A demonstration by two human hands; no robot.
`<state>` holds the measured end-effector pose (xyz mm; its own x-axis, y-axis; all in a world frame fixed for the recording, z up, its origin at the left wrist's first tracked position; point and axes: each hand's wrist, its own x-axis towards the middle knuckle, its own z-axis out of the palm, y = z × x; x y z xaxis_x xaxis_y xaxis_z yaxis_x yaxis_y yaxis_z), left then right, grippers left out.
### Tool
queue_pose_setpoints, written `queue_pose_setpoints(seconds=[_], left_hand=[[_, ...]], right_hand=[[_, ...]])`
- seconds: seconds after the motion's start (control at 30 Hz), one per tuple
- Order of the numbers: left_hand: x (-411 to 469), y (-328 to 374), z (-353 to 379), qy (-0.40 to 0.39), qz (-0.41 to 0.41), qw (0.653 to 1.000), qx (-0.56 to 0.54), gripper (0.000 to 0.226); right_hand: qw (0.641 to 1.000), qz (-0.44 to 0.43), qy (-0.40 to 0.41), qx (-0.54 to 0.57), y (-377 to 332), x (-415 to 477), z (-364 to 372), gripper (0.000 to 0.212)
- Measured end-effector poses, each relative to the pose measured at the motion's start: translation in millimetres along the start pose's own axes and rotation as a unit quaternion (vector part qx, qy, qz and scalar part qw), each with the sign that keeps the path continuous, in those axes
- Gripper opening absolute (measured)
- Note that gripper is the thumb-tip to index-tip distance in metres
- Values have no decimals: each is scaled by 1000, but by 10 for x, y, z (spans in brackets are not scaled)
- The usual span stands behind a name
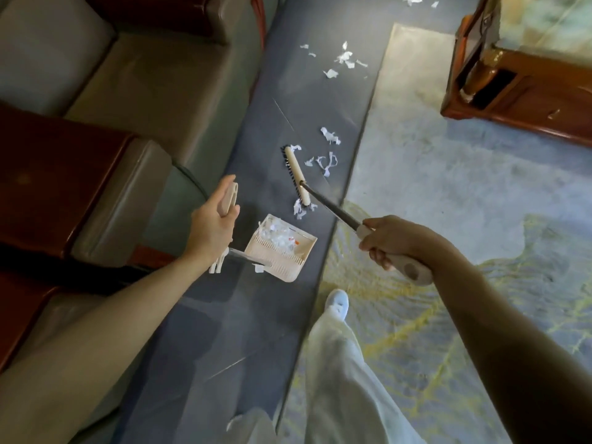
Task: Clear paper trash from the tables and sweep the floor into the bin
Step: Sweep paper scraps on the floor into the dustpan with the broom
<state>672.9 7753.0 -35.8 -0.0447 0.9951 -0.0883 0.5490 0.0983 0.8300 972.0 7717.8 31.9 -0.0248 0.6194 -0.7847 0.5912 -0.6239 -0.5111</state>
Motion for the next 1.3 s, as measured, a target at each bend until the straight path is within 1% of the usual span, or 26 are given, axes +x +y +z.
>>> queue_pose_setpoints(seconds=[0.13, 0.2, 0.3, 0.4, 0.47, 0.57, 0.73, 0.87, 1.0, 1.1, 1.2, 1.3], left_hand=[[638, 260, 258, 20, -24, 999, 32, 58], [877, 324, 353, 31, -35, 998, 42, 57], [1149, 363, 454, 46, -45, 997, 39, 56], [1375, 417, 538, 61, -47, 997, 25, 54], [1519, 465, 612, 60, -35, 997, 23, 52], [1738, 563, 694, 61, -16, 998, 30, 51], [2067, 633, 677, 27, -10, 999, 34, 52], [2341, 641, 606, 29, 8, 999, 34, 50], [2693, 754, 607, 47, 21, 996, 70, 48], [2991, 840, 615, 48, 3, 996, 71, 46], [3317, 918, 627, 31, -21, 999, 37, 48], [3598, 971, 649, 22, -33, 999, 37, 50]], right_hand=[[996, -11, -4, -83, -196, 653, -708, 38], [991, -2, -10, -131, -239, 945, -944, 31], [984, 22, -26, -174, -214, 1251, -1188, 30], [976, 30, -85, -199, -185, 1392, -1267, 33], [973, 31, -129, -189, -190, 1400, -1286, 37], [978, 56, -173, -98, -239, 1392, -1474, 42], [981, 78, -178, -9, -451, 1396, -2091, 44], [986, 69, -154, 12, -619, 1408, -2448, 40], [991, 60, -119, 32, -814, 1557, -2749, 43], [993, 63, -70, 66, -967, 1764, -2972, 49], [997, 56, -31, 52, -1129, 2011, -3118, 56], [999, 40, -4, -4, -1291, 2328, -3260, 46]])
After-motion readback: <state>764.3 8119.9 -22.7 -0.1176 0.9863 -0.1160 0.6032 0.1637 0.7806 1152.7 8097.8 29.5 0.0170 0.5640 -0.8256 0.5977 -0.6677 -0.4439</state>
